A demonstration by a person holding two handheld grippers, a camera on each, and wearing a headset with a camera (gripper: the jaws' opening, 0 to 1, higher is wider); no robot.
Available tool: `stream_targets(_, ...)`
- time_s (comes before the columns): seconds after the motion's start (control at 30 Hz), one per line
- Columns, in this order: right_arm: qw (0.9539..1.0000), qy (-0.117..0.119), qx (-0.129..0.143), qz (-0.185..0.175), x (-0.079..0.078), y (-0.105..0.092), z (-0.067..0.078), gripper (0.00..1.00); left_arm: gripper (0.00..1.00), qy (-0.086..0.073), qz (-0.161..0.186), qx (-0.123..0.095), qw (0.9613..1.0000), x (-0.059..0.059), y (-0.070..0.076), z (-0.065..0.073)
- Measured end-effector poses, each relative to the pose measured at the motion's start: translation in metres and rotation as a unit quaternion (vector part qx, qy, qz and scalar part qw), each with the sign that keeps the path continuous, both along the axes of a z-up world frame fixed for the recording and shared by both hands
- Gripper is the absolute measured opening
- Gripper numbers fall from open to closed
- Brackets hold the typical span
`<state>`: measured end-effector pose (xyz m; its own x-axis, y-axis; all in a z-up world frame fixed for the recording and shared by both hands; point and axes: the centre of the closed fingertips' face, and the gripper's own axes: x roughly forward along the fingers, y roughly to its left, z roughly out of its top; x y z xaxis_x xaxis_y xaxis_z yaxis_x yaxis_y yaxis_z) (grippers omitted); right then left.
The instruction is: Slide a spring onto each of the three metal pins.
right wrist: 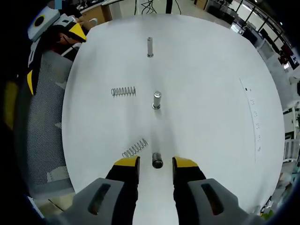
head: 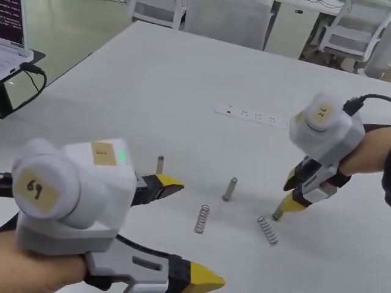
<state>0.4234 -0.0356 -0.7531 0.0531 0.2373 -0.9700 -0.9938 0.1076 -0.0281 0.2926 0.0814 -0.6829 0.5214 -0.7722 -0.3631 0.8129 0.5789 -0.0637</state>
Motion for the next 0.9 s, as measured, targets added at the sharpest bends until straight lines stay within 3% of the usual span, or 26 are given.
stream_targets(0.9,0.9965,-0.051,0.064,-0.019,-0.016,-0.003,0.046,0.27,0.74,0.016,0.003,0.026,0.9995,0.011,0.009,-0.016)
